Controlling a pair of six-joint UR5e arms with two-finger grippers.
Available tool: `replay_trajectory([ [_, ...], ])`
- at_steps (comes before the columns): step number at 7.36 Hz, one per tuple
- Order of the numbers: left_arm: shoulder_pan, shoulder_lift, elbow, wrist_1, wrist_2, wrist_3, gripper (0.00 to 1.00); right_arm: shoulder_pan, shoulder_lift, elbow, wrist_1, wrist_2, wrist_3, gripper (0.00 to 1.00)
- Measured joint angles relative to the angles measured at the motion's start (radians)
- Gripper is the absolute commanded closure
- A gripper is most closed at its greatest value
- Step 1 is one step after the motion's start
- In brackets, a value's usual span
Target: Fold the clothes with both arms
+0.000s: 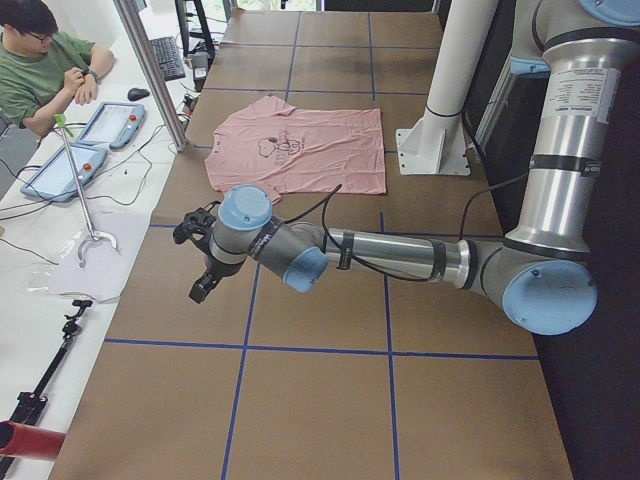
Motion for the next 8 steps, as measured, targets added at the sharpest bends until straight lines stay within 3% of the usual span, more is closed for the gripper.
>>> replay_trajectory([
  [2, 0.0, -0.037, 0.022, -0.032, -0.004, -0.047, 0.0, -0.118, 0.08, -0.095, 0.166, -0.019, 0.161, 0.02],
  [3, 0.0, -0.041, 0.02, -0.035, -0.006, -0.082, 0.0, -0.186, 0.118, -0.14, 0.252, -0.049, 0.316, 0.22],
  [5, 0.002, -0.041, 0.01, -0.066, -0.006, -0.118, 0.0, -0.313, 0.188, -0.237, 0.405, -0.127, 0.624, 0.46],
  [8, 0.002, -0.039, 0.012, -0.095, -0.006, -0.124, 0.0, -0.447, 0.213, -0.297, 0.478, -0.265, 0.82, 0.51],
])
